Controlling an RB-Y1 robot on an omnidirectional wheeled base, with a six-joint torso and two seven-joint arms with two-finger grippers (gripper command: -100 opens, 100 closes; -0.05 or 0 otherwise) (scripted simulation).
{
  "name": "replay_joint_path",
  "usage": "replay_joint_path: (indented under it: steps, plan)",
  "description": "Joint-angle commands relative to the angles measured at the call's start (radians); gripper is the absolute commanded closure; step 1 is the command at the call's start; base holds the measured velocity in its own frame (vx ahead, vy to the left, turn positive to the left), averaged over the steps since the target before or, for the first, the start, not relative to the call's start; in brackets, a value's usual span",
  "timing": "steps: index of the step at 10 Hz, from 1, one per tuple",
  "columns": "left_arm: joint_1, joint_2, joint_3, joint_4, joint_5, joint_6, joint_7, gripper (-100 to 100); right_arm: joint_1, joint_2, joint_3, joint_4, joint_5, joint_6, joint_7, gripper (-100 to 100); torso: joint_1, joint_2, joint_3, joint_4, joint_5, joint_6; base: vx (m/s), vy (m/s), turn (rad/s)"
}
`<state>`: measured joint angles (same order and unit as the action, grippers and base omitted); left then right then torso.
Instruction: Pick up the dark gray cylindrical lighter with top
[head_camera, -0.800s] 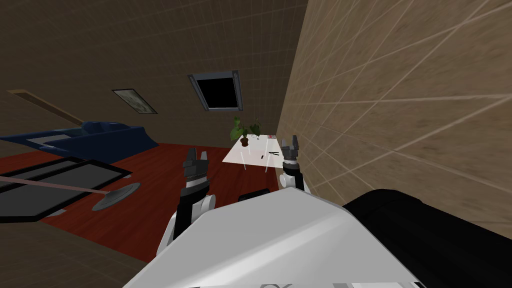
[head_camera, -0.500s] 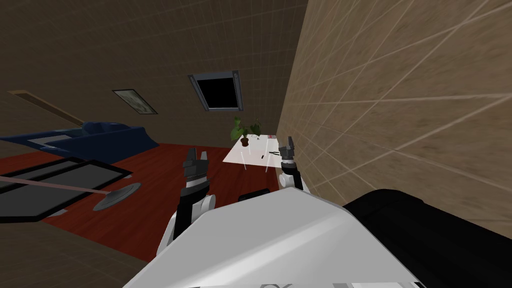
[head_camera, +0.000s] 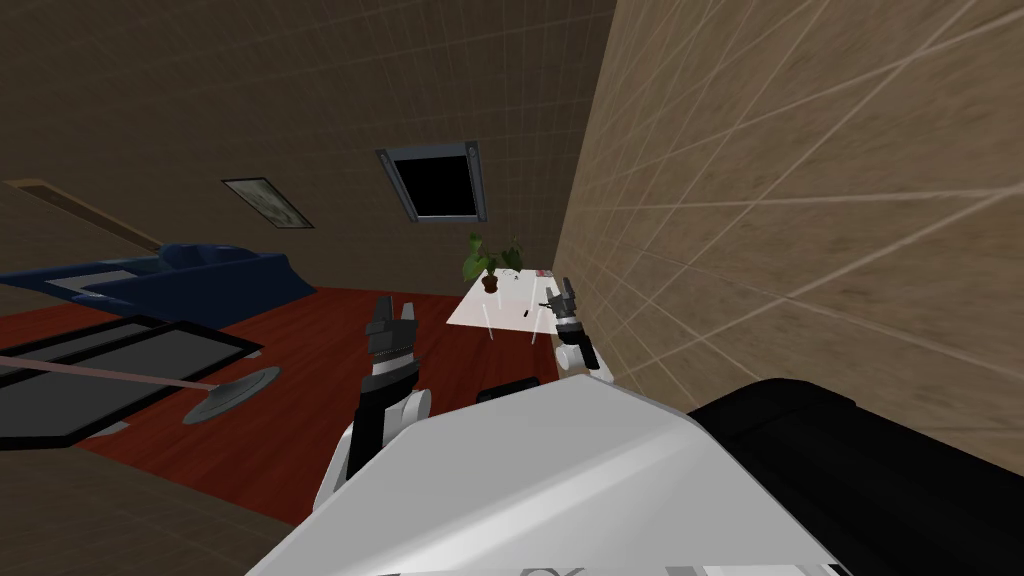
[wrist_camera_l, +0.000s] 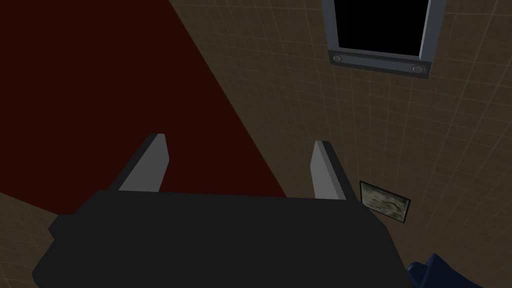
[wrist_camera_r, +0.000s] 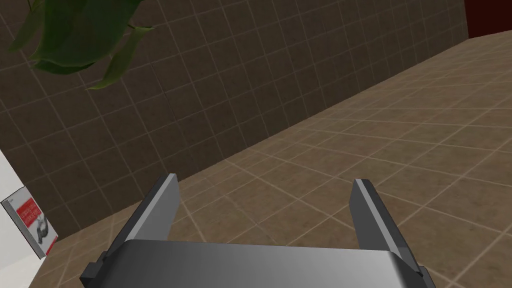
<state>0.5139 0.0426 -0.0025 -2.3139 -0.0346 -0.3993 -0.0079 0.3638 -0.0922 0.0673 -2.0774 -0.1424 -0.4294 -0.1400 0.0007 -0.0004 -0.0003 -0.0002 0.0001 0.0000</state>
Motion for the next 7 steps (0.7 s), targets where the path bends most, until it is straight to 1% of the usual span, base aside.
replay_joint_path:
  steps: [1, 2, 3, 4, 5, 6, 7]
  plan:
    - [0.0, 0.0, 0.0, 0.0, 0.0, 0.0, 0.0, 0, -0.041, -0.02, 0.013, 0.05, -0.03, 0.05, -0.05, -100, 0.0, 0.0, 0.0, 0.0, 0.0, 0.0, 0.0, 0.015, -0.031]
    - [0.0, 0.0, 0.0, 0.0, 0.0, 0.0, 0.0, 0, -0.041, -0.02, 0.013, 0.067, -0.03, 0.053, -0.055, -100, 0.0, 0.0, 0.0, 0.0, 0.0, 0.0, 0.001, 0.01, -0.006]
    - [0.0, 0.0, 0.0, 0.0, 0.0, 0.0, 0.0, 0, -0.067, -0.034, 0.019, 0.111, -0.053, 0.091, -0.094, -100, 0.0, 0.0, 0.0, 0.0, 0.0, 0.0, 0.003, 0.006, -0.022]
    - [0.0, 0.0, 0.0, 0.0, 0.0, 0.0, 0.0, 0, -0.067, -0.034, 0.019, 0.111, -0.053, 0.091, -0.095, -100, 0.0, 0.0, 0.0, 0.0, 0.0, 0.0, 0.002, 0.004, -0.015]
    - [0.0, 0.0, 0.0, 0.0, 0.0, 0.0, 0.0, 0, -0.095, -0.047, 0.026, 0.145, -0.077, 0.131, -0.137, -100, -0.001, 0.0, 0.0, 0.0, 0.0, 0.0, 0.005, 0.003, -0.024]
    - [0.0, 0.0, 0.0, 0.0, 0.0, 0.0, 0.0, 0, -0.095, -0.047, 0.026, 0.159, -0.077, 0.131, -0.137, -100, -0.001, 0.0, 0.0, 0.0, 0.0, 0.0, 0.006, 0.004, -0.013]
    - [0.0, 0.0, 0.0, 0.0, 0.0, 0.0, 0.0, 0, -0.124, -0.06, 0.032, 0.209, -0.102, 0.166, -0.181, -100, -0.001, 0.0, 0.0, 0.0, 0.0, 0.0, 0.011, 0.004, -0.029]
